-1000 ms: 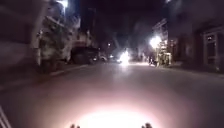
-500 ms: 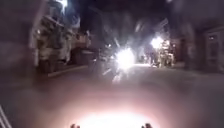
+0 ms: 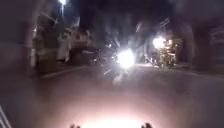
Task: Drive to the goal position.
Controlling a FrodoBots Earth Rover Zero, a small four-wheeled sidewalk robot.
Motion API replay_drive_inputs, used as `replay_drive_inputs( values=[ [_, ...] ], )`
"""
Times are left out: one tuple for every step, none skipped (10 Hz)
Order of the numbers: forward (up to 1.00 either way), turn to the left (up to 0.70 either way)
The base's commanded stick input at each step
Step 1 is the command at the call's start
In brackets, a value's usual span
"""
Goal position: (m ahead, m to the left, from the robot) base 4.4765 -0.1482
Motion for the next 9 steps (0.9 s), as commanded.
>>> replay_drive_inputs(
  values=[
    [0.7, 0.0],
    [0.7, 0.0],
    [0.7, 0.0],
    [0.7, 0.0],
    [0.7, 0.0],
    [0.7, 0.0],
    [0.7, 0.0],
    [0.7, 0.0],
    [0.7, 0.0]
  ],
)
